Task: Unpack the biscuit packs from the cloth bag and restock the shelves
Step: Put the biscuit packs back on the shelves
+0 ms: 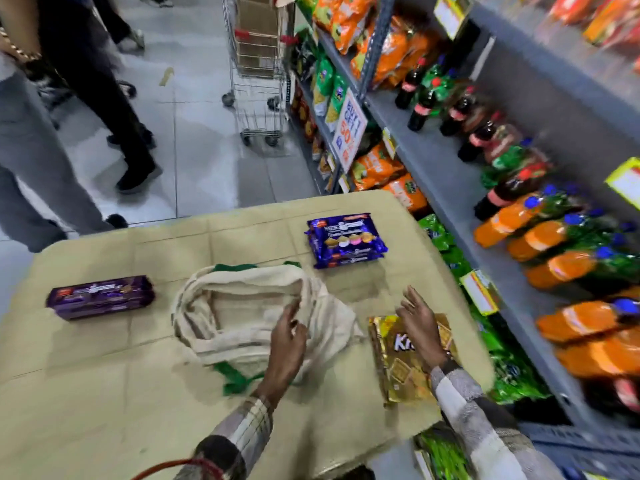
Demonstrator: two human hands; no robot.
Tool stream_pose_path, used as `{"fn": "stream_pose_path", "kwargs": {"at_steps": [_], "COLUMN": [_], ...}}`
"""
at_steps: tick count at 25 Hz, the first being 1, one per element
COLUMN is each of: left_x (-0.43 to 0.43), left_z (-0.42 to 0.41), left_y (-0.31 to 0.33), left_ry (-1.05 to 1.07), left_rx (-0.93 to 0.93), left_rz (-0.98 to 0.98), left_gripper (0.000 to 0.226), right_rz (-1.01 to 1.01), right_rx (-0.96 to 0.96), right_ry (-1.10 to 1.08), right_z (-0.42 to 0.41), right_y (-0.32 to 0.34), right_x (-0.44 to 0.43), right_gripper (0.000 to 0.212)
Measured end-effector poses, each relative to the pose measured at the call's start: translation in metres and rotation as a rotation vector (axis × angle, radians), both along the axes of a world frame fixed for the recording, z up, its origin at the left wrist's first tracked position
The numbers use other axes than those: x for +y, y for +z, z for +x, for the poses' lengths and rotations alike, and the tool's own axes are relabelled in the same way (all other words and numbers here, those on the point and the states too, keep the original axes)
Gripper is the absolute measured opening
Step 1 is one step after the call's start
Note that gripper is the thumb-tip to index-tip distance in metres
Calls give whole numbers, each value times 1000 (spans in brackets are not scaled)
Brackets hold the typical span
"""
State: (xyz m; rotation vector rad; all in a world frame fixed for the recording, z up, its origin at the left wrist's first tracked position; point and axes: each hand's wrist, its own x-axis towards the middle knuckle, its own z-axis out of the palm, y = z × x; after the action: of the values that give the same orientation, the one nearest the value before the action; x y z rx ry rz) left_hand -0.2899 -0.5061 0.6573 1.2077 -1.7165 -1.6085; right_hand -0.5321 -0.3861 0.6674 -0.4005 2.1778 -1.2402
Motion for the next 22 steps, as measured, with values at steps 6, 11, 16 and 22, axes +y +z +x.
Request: {"fn": "stream_pose_path", "kwargs": {"at_steps": [6,11,16,22], "left_x": [112,159,186,194], "left_z": [-109,-142,-157,-168], "left_y": [-28,-32,-7,-11], "left_ry": [-147,-44,122,321], "left_rx": [-166,-169,-139,-4], "left_rz": [216,385,530,758], "left_gripper": [40,33,42,44], "right_rz": [210,234,90,50], "right_rx": [154,-192,-306,-334], "right_ry": [118,143,167,236], "right_z": [-88,-101,-88,-95], "right_y": [-40,-52,-57,-108], "right_x": [122,163,170,178], "right_gripper": [65,93,100,73]}}
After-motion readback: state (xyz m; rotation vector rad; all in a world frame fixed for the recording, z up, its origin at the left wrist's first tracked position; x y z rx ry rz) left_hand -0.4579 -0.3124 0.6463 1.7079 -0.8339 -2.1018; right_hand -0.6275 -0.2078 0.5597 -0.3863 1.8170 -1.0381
